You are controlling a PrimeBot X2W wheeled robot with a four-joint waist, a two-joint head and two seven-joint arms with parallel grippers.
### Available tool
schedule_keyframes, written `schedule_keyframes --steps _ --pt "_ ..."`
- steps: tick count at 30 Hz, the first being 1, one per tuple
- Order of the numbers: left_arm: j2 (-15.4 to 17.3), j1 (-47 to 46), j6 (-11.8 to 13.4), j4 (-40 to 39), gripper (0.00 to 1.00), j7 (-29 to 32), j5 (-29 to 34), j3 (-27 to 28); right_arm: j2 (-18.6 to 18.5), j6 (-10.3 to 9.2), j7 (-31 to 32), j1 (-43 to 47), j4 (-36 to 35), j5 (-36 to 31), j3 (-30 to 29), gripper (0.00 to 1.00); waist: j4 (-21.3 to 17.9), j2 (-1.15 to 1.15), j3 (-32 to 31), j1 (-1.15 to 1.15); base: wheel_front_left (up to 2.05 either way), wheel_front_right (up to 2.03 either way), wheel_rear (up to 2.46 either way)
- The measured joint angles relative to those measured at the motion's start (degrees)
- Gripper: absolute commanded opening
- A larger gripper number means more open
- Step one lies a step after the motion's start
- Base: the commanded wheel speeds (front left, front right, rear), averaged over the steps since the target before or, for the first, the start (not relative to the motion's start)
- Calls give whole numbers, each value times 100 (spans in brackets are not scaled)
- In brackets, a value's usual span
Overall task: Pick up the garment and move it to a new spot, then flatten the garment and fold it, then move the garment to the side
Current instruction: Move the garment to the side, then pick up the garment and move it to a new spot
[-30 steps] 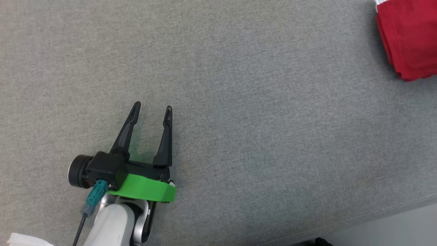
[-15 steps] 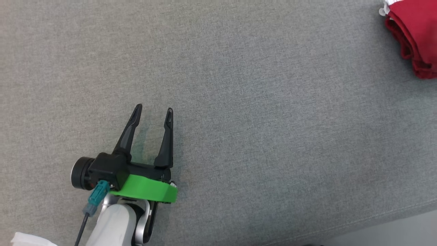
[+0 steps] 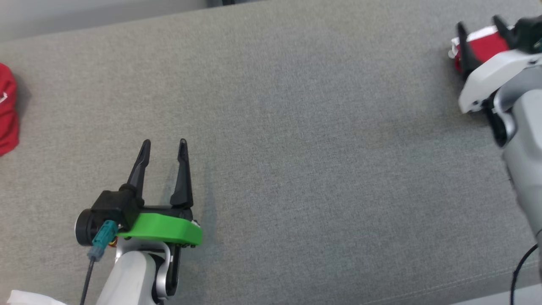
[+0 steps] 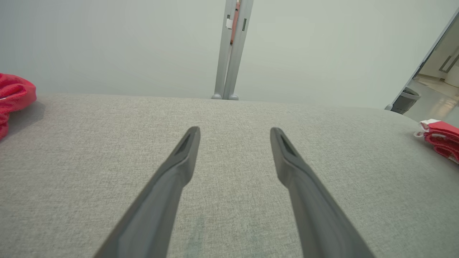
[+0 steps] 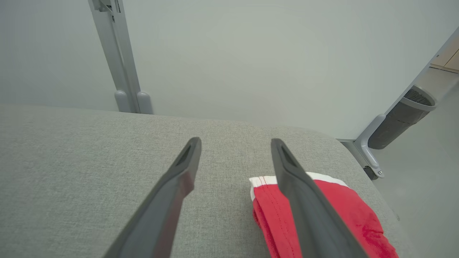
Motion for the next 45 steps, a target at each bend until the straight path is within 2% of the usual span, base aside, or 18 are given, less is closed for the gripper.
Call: schedule_keyframes --steps 5,11,18,22,31,45 --pt "-66 160 -3 178 100 -21 -40 335 439 -1 -289 513 -131 -60 8 100 96 0 -405 0 0 0 0" --pt "-145 629 -22 308 100 -22 -32 655 1040 -1 -431 1467 -417 -186 -435 100 235 0 -842 -1 0 0 0" --pt "-229 1218 -75 464 100 -30 -81 833 1551 -1 -434 2876 -1696 -801 -1246 100 353 0 -1280 -1 0 0 0" --pt "-259 1422 -115 536 100 -30 -137 789 1596 -1 -442 3745 -2295 -939 -1567 100 435 0 -1509 -1 0 0 0" --pt "-276 1636 -96 530 100 -30 -241 578 1619 -1 -443 4749 -3170 -778 -1371 100 620 0 -1784 -1 0 0 0" --pt "-280 1655 5 478 100 -30 -344 389 1619 -1 -443 5044 -3371 -587 -1251 100 638 0 -1822 -1 0 0 0"
